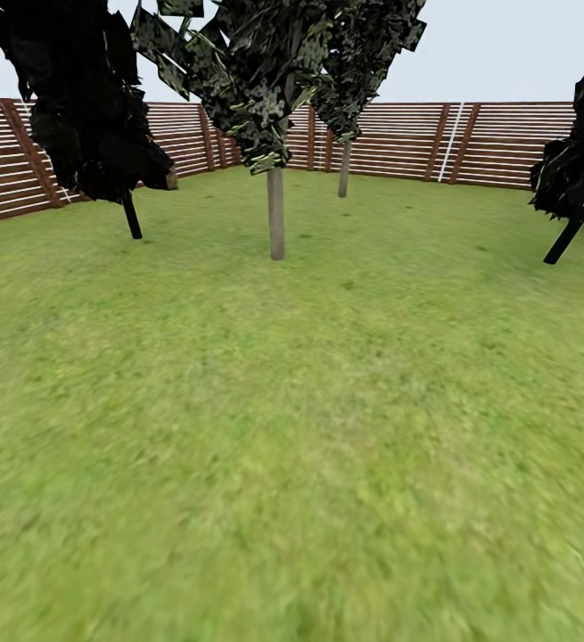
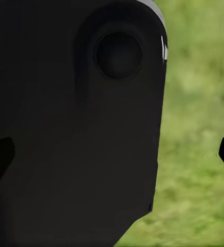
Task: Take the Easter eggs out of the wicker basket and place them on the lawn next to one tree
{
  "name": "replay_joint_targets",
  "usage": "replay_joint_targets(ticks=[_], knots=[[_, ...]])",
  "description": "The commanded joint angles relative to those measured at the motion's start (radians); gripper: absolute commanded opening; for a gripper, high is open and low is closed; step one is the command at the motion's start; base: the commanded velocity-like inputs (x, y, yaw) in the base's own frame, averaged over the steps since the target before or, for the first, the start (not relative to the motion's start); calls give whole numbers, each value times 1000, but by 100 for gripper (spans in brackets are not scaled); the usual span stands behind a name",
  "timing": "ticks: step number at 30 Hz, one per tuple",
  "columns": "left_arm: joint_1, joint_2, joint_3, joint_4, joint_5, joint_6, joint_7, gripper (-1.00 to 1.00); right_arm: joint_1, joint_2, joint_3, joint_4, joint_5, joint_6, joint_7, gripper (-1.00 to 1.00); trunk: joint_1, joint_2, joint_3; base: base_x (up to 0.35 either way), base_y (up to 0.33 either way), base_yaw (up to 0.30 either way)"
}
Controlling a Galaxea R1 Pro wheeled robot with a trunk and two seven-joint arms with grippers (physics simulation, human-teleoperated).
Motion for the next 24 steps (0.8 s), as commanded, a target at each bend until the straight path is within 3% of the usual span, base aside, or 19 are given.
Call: replay_joint_targets(ticks=[1, 24], knots=[[0, -1, 4, -1, 1, -1, 2, 100, 0, 0, 1, 1, 0, -3, 0, 100, 0, 0, -1, 236, -240, 0], [0, 0, 5, -1, 5, -1, 2, 100, 0, -1, 6, 1, 2, -3, 8, 100, 0, 0, -1, 222, -228, 0]])
